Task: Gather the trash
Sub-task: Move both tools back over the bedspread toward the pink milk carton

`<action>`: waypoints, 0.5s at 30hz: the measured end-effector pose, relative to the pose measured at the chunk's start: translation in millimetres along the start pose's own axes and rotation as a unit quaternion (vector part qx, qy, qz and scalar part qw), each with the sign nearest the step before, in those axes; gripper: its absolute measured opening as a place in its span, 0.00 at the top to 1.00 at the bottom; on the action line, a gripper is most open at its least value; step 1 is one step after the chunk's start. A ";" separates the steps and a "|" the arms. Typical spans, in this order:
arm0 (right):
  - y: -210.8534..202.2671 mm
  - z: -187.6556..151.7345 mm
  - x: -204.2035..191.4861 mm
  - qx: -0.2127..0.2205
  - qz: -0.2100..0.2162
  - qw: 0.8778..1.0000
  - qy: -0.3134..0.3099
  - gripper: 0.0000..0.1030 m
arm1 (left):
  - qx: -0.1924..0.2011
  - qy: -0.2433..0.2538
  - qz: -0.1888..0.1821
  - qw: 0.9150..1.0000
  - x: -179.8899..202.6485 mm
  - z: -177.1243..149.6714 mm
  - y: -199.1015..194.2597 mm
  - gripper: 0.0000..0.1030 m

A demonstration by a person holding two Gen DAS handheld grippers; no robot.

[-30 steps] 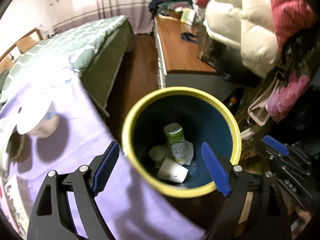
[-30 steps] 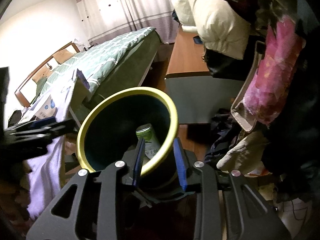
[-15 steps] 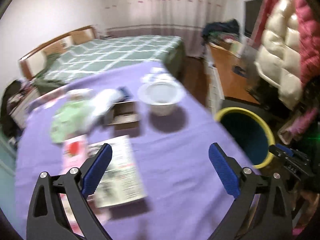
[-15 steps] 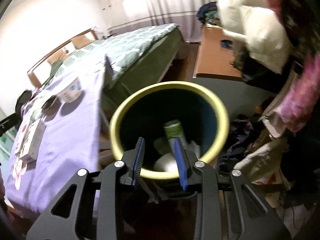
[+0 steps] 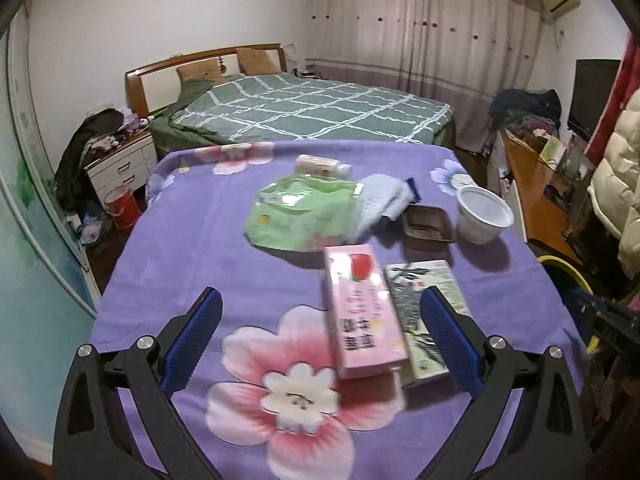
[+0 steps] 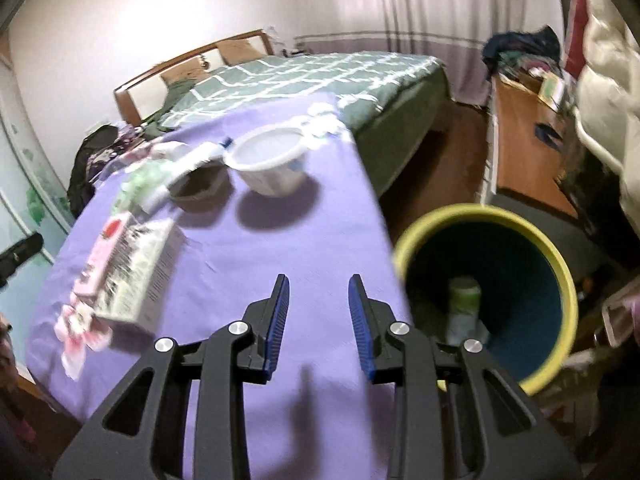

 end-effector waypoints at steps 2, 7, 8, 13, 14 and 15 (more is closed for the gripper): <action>2.5 11.1 -22.1 0.002 0.016 1.000 -0.012 0.71 | 0.002 -0.006 0.007 1.000 -12.2 2.1 2.3 0.05; 22.0 35.3 -75.3 -0.006 0.046 0.998 -0.044 0.71 | 0.009 -0.024 0.024 0.999 -39.7 8.7 3.3 0.05; 24.4 38.3 -84.4 -0.008 0.053 0.997 -0.048 0.71 | 0.011 -0.026 0.028 0.999 -45.5 10.1 3.8 0.05; 45.0 66.6 -130.3 -0.009 0.060 0.996 -0.072 0.71 | 0.014 -0.040 0.044 0.998 -73.6 15.7 6.4 0.05; 48.2 70.8 -134.9 -0.010 0.059 0.996 -0.073 0.71 | 0.013 -0.041 0.045 0.998 -77.5 16.0 7.2 0.05; 52.7 75.6 -140.4 -0.011 0.058 0.996 -0.074 0.71 | 0.012 -0.043 0.048 0.998 -83.0 16.4 9.2 0.05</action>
Point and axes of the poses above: each gripper's, at about its wrist camera, not at the fingertips, and y roughly the way its jaws point, x to its right, z to its top, the point moved 8 cm from there along y, roughly the way its jaws point, and after that the axes turned 9 degrees about -z, right-handed, at the moved point
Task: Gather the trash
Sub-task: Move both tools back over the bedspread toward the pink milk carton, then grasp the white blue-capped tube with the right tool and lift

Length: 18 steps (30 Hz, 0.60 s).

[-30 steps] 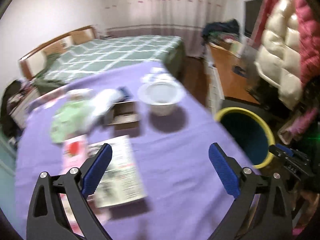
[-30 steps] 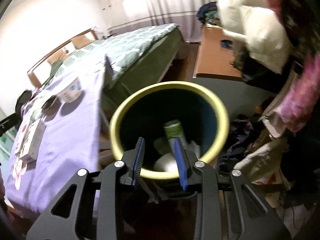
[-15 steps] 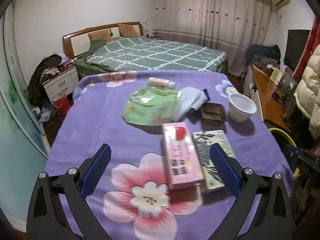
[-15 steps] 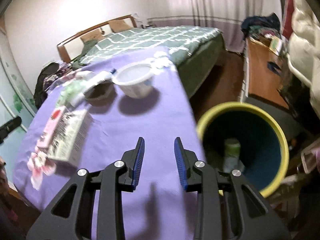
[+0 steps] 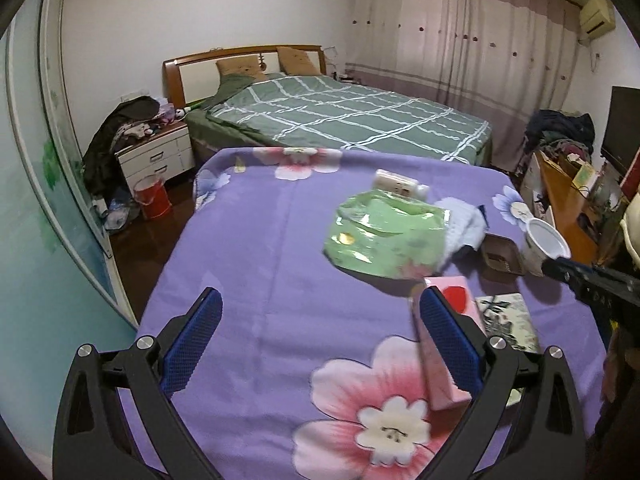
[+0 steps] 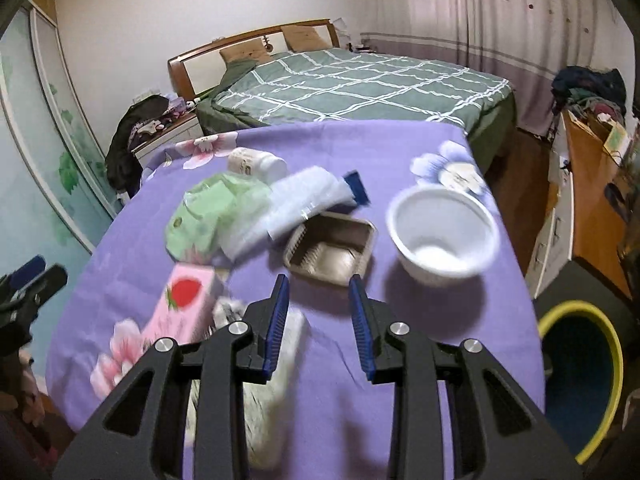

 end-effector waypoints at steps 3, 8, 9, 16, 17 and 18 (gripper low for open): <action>18.2 19.9 -10.7 -0.003 -0.009 1.000 -0.001 0.71 | -0.005 -0.002 0.003 1.000 -7.2 3.6 8.0 0.05; 53.0 48.9 -12.1 -0.018 -0.035 0.999 0.004 0.71 | -0.008 0.000 -0.001 1.000 -9.7 9.1 18.7 0.05; 61.8 54.0 -11.4 -0.025 -0.041 0.999 0.005 0.71 | -0.008 0.001 -0.002 1.000 -9.8 9.9 21.0 0.05; 101.8 56.2 -10.9 -0.075 -0.055 0.996 0.009 0.71 | -0.017 0.004 -0.010 1.000 -11.1 13.4 34.0 0.05; 107.1 54.9 -11.7 -0.082 -0.057 0.995 0.007 0.71 | -0.017 0.005 -0.011 1.000 -11.1 13.4 34.6 0.05; 112.6 53.3 -12.6 -0.089 -0.060 0.994 0.004 0.71 | -0.018 0.006 -0.011 1.000 -11.1 13.8 35.6 0.05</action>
Point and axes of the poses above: each gripper's, at about its wrist camera, not at the fingertips, and y roughly the way its jaws point, x to its right, z to its top, the point moved 8 cm from there along y, roughly the way its jaws point, and after that the axes turned 9 degrees about -z, right-handed, at the moved point
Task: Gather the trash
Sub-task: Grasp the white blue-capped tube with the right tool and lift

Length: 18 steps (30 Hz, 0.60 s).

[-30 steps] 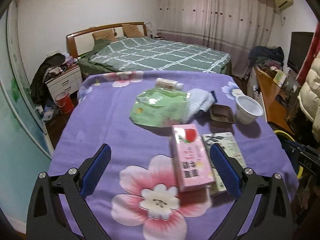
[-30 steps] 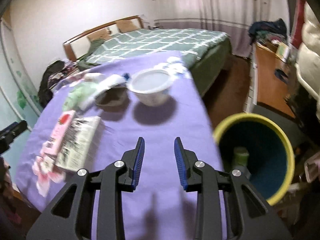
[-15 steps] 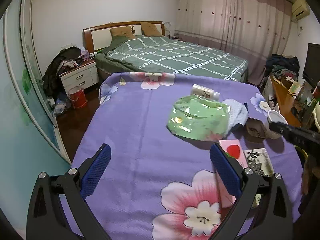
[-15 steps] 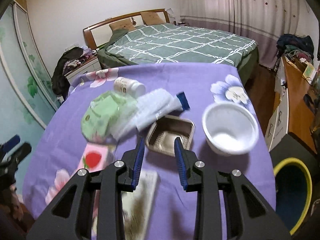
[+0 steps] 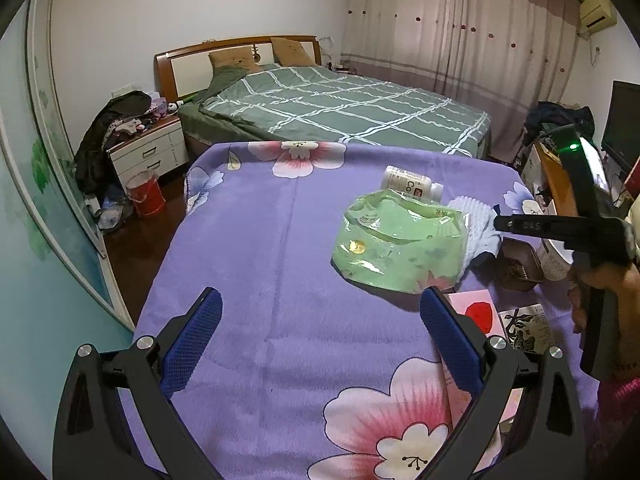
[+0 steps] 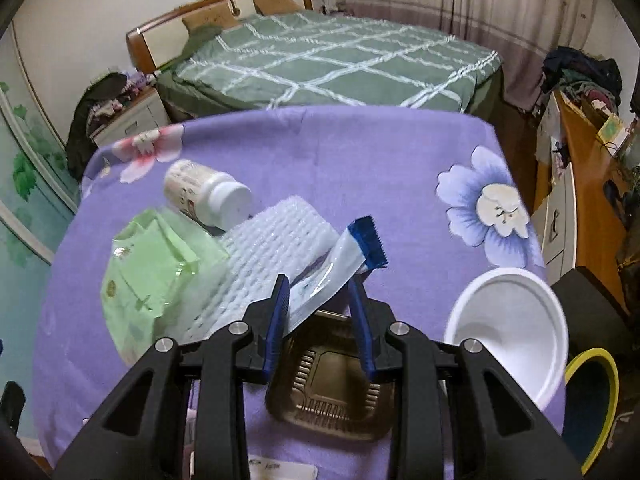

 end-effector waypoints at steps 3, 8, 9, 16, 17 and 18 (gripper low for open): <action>14.9 -1.1 -1.7 -0.017 -0.003 1.000 -0.001 0.71 | -0.001 0.000 -0.002 1.000 -1.0 1.0 0.9 0.05; 17.7 0.0 -3.4 -0.016 0.010 1.000 0.006 0.78 | -0.002 -0.006 -0.003 1.000 -6.1 -0.4 1.5 0.05; 16.0 0.1 -3.9 -0.013 0.015 1.000 0.007 0.80 | -0.002 -0.007 -0.002 1.000 -7.3 -0.7 1.3 0.05; -21.5 2.6 2.2 0.034 0.037 0.998 0.023 0.90 | 0.000 -0.007 -0.004 1.000 -3.1 0.4 -3.2 0.05; -27.4 2.8 3.3 0.039 0.041 0.998 0.026 0.90 | 0.001 -0.006 -0.005 1.000 -2.1 0.6 -4.9 0.05; -35.1 2.1 4.6 0.045 0.044 0.998 0.027 0.89 | 0.003 -0.005 -0.006 1.000 -0.2 1.1 -6.9 0.05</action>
Point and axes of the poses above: each gripper's, at about its wrist camera, not at the fingertips, and y roughly the way its jaws point, x to its right, z to its top, the point moved 8 cm from there along y, roughly the way its jaws point, and after that the axes turned 9 degrees about -z, right-handed, at the moved point
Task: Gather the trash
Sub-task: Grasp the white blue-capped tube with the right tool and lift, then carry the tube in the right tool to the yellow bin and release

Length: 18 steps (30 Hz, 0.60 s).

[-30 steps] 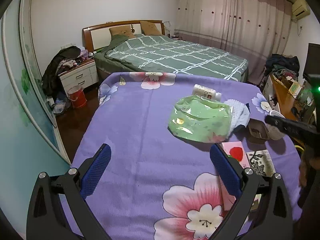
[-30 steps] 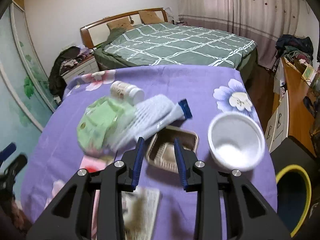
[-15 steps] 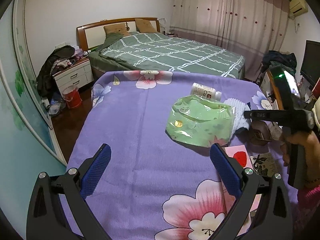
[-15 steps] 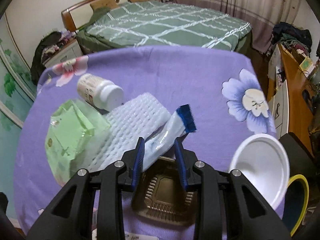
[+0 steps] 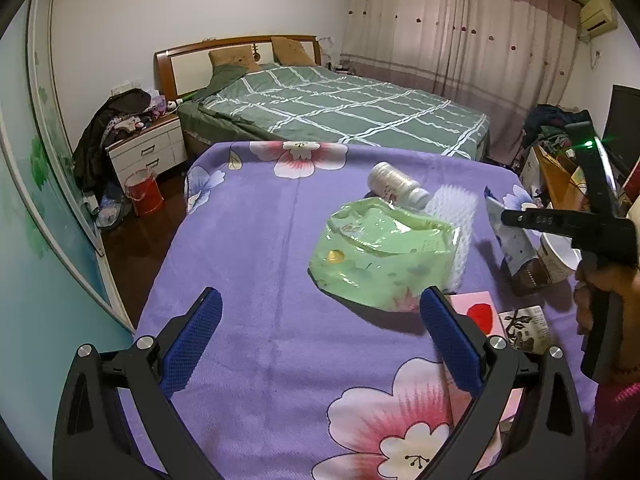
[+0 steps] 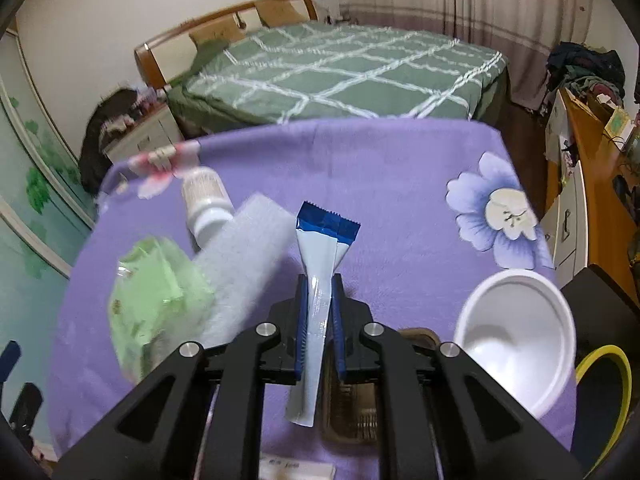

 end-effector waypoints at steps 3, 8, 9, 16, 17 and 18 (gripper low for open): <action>-19.7 -0.7 4.3 0.018 0.009 1.000 0.009 0.89 | 0.005 0.004 -0.001 1.000 5.5 1.1 -6.0 0.05; -50.6 -8.1 15.7 0.042 0.024 0.999 0.018 0.89 | 0.009 0.014 -0.006 1.000 21.2 -0.3 -15.9 0.05; -56.5 -11.1 19.1 0.046 0.024 0.998 0.018 0.89 | 0.009 0.017 -0.007 1.000 23.1 -0.7 -17.7 0.05; -89.4 -48.0 77.3 0.063 -0.006 0.997 0.044 0.89 | 0.003 0.040 -0.023 0.999 55.3 -9.2 -23.0 0.05; -94.3 -54.8 91.2 0.066 -0.018 0.996 0.050 0.89 | 0.001 0.043 -0.026 0.999 61.0 -11.1 -22.5 0.05; -99.0 -61.6 105.5 0.068 -0.030 0.996 0.057 0.89 | -0.002 0.048 -0.030 0.998 68.5 -13.7 -21.0 0.05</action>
Point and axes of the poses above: each gripper's, at about its wrist camera, not at the fingertips, and y roughly the way its jaws point, x to its right, z to its top, the point moved 8 cm from there along y, roughly the way its jaws point, and after that the axes turned 9 degrees about -z, right-handed, at the moved point
